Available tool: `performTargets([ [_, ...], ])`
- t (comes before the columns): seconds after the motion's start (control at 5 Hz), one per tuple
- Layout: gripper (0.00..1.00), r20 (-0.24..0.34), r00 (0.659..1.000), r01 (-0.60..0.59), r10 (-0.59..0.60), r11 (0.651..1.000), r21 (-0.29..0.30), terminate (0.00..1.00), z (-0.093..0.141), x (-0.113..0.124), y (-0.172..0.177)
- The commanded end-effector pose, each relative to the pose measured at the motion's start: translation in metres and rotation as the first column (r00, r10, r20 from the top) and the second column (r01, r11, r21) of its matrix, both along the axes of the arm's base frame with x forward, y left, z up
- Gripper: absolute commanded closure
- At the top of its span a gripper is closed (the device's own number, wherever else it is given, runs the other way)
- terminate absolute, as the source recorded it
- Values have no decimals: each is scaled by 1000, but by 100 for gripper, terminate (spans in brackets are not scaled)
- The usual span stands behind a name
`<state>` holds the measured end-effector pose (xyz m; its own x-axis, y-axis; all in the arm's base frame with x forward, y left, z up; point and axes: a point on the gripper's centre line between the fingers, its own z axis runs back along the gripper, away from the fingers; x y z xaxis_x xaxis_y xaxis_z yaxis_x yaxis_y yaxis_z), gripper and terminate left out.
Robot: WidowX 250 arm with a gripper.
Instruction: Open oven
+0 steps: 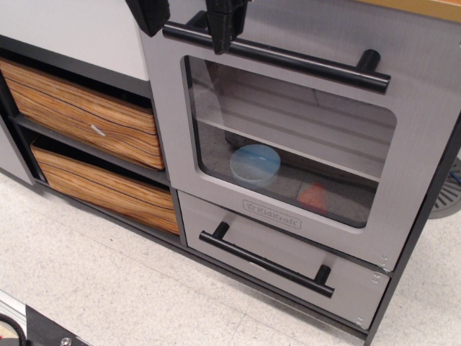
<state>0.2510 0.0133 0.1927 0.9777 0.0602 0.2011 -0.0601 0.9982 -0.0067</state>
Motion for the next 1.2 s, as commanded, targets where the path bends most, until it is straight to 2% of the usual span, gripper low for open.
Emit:
performTargets([
  [0.0,0,0,1000,0,0,1000,0,0,0,0,0],
  [0.2,0,76,993,-82,86,995,-58,0,-5,21,-3],
  [0.4,0,88,983,-157,162,986,-61,0,-18,41,-3],
  [0.6,0,96,922,-362,375,923,-132,0,-26,53,3],
  [0.8,0,103,796,-569,596,795,-209,0,-22,51,9],
  [1.0,0,103,705,-669,701,707,-232,0,-25,49,10],
])
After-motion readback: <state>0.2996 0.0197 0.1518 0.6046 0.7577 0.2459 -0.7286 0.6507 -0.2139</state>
